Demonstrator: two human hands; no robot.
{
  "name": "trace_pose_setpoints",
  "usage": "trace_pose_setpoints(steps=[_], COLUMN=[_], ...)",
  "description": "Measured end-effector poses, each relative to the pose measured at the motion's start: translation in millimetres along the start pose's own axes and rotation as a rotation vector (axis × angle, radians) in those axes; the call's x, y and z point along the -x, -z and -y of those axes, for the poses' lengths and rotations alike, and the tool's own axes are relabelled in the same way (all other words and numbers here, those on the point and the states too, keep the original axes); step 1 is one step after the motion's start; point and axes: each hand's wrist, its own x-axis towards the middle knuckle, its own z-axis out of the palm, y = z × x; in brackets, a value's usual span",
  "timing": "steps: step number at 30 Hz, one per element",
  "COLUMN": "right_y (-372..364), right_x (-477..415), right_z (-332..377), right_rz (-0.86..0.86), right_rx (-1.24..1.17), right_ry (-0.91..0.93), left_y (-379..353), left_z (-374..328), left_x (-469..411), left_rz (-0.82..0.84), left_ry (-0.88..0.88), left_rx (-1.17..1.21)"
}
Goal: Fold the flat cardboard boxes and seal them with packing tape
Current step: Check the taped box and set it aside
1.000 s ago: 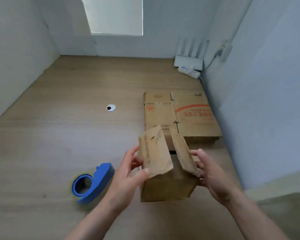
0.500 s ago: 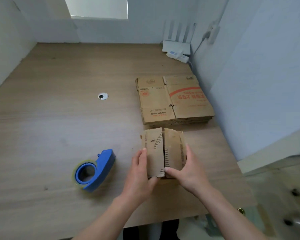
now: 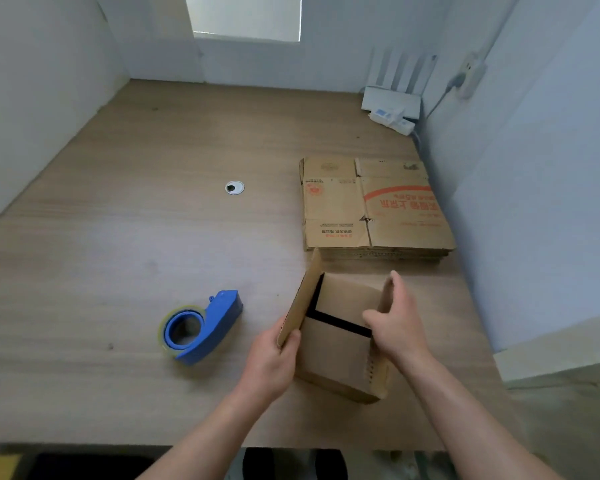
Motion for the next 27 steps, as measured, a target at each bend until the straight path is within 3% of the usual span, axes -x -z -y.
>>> trace_pose_setpoints(steps=[3, 6, 10, 12, 15, 19, 22, 25, 27], right_y=[39.3, 74.9, 88.7, 89.9, 80.4, 60.1, 60.4, 64.0, 65.0], right_x=[-14.6, -29.7, -41.9, -38.4, -34.0, -32.2, -33.6, -34.1, -34.2], right_z=[-14.5, -28.3, -22.8, -11.3, -9.4, -28.3, -46.7, -55.0, -52.1], right_rz=[0.055, 0.143, 0.246, 0.267, 0.343, 0.267, 0.239, 0.25, 0.222], right_rx=[-0.143, -0.141, 0.595, 0.936, 1.194, 1.116, 0.935, 0.647, 0.39], right_ry=[0.05, -0.051, 0.173, 0.313, 0.407, 0.415, 0.542, 0.704, 0.7], left_y=[-4.3, -11.7, -29.9, -38.5, -45.7, -55.5, -60.1, -64.3, -64.7], left_z=[-7.8, -15.6, -12.3, -11.0, -16.7, -12.0, -9.3, -9.2, -11.4], left_x=[-0.1, -0.6, -1.8, -2.5, 1.8, 8.4, 11.8, 14.2, 19.1], left_rz=[-0.067, -0.146, -0.374, -0.413, -0.456, -0.568, -0.646, -0.727, -0.787], left_ry=[0.225, 0.378, 0.467, 0.461, 0.459, 0.486, 0.513, 0.524, 0.573], left_rx=[0.112, 0.291, 0.382, 0.359, 0.363, 0.421, 0.454, 0.369, 0.335])
